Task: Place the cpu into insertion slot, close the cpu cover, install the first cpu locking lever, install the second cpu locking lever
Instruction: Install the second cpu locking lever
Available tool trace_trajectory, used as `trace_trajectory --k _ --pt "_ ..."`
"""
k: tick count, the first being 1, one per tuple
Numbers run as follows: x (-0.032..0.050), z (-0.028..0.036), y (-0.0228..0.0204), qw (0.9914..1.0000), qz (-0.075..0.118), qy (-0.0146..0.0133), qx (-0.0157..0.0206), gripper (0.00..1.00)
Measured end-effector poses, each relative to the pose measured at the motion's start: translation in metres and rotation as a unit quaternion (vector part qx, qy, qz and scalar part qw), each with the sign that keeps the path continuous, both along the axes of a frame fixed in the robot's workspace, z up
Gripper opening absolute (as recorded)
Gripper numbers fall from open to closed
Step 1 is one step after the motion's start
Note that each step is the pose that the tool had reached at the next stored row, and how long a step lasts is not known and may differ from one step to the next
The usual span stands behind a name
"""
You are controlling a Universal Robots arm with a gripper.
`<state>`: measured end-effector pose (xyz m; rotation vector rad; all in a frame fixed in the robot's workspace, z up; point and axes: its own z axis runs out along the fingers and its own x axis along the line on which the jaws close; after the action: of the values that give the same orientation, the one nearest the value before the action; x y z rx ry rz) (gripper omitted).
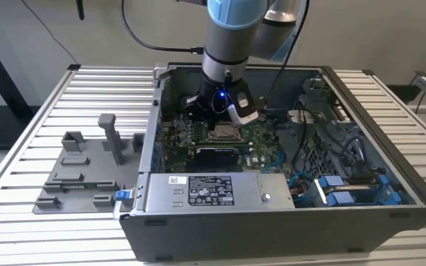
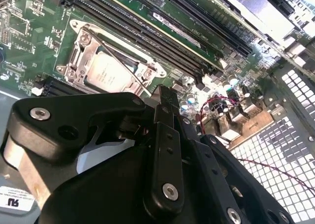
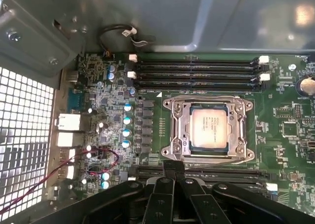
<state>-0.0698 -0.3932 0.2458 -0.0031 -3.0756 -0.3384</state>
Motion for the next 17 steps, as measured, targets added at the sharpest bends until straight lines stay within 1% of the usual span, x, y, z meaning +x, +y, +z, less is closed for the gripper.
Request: trace_trajectory --k 9,17 --pt "-0.0062 -0.0106 0.0027 1.00000 0.000 0.0000 0.0000 0.11" --pt "-0.0081 -0.0204 0.0051 1.00000 0.000 0.0000 0.0000 0.11"
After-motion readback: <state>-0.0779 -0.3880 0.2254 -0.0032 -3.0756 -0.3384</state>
